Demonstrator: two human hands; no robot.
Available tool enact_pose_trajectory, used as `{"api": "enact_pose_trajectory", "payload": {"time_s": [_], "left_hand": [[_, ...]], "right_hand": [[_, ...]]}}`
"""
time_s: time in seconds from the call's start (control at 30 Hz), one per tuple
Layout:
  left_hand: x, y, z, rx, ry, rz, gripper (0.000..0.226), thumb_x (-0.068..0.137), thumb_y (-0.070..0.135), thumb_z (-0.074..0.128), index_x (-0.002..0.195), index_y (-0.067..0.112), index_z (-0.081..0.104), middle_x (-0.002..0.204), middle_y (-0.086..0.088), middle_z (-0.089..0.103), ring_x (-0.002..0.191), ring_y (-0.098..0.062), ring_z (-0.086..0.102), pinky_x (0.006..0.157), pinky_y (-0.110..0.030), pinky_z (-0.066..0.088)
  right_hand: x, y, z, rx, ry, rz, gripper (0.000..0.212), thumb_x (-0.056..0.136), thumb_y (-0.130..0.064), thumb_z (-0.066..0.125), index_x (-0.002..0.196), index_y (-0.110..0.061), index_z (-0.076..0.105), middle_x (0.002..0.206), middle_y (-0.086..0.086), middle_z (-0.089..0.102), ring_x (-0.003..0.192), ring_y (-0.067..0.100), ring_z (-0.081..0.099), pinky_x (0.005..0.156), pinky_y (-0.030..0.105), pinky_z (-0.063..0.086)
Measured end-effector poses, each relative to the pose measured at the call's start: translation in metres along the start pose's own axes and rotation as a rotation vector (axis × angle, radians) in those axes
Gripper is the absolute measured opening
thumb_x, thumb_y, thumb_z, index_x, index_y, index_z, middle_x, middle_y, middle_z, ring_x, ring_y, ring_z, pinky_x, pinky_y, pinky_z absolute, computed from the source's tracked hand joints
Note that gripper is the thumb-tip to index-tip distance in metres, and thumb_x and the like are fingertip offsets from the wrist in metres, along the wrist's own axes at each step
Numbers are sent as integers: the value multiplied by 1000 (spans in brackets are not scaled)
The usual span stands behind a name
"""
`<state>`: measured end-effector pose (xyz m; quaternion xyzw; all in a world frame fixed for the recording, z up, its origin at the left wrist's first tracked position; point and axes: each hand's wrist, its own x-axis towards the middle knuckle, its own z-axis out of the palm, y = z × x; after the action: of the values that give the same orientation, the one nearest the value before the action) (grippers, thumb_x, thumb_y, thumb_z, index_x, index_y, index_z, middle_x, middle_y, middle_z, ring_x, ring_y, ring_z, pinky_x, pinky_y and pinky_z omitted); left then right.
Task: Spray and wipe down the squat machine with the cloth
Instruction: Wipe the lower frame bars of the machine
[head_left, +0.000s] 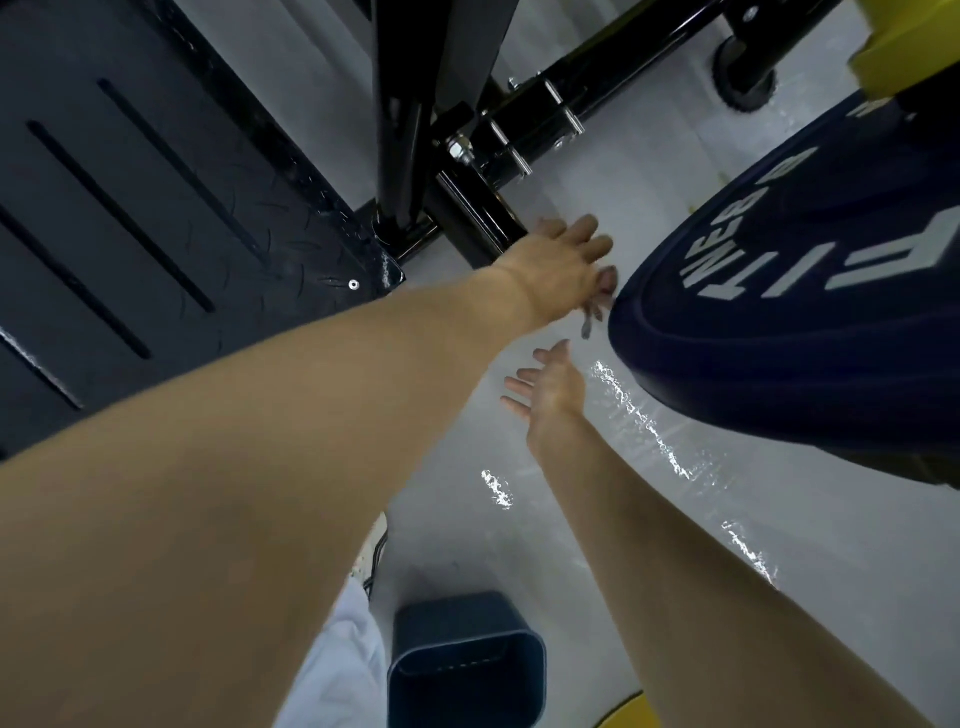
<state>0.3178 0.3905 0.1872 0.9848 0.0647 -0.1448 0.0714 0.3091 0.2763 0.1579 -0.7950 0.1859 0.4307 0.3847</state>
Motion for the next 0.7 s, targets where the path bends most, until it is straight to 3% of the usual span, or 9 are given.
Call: {"api": "enact_pose_trajectory", "payload": {"time_s": [0.1,0.2,0.33,0.4,0.5,0.6,0.63,0.7], "left_hand": [[-19,4,21,219,-135,80,35,97,30,43,123,15,60,143,-7,40,142,-33,14,119,-48,-2],[-54,8,43,401,-173,231,33,97,24,42,123,16,61,137,-9,51,145,-35,10,117,-50,-10],[-119,23,68,600,-413,453,42,100,38,37,140,25,43,142,-10,46,144,-38,13,113,-51,-14],[-130,29,73,706,-473,480,39,101,35,37,138,26,45,142,-12,46,141,-42,18,113,-52,-12],[-98,23,70,638,-306,326,39,102,38,35,133,24,53,138,-10,52,142,-41,20,112,-54,-15],[-66,11,61,471,-88,194,39,99,30,42,133,16,53,148,-12,39,146,-34,10,114,-48,-13],[-66,8,60,434,-18,154,41,97,28,44,135,13,51,151,-12,33,146,-33,8,117,-48,-8],[-79,6,63,338,119,70,49,95,23,46,140,6,42,154,-13,25,146,-35,9,120,-47,6]], "right_hand": [[-1,-4,-1,-10,8,-24,49,102,-41,24,126,-10,53,119,15,56,98,26,62,70,35,52],[-1,0,2,-24,13,-52,48,103,-42,24,128,-11,50,107,9,60,95,26,62,68,34,52],[-1,13,4,-161,57,-127,51,102,-40,26,130,-5,51,114,10,56,107,26,56,98,46,46],[-2,17,5,-170,50,-129,50,103,-39,27,127,-4,53,115,12,56,112,27,55,103,47,42],[-3,18,7,-135,59,-119,48,103,-38,28,118,-3,56,114,13,60,112,30,57,102,48,43],[-5,18,6,-156,41,-141,46,104,-35,25,81,-14,58,85,2,60,102,27,59,100,46,44],[-8,19,5,-158,41,-156,46,104,-34,24,73,-19,55,79,-3,57,103,27,59,99,45,45],[-14,22,3,-213,26,-216,46,104,-32,24,77,-16,58,79,-5,55,104,28,59,94,42,47]]}}
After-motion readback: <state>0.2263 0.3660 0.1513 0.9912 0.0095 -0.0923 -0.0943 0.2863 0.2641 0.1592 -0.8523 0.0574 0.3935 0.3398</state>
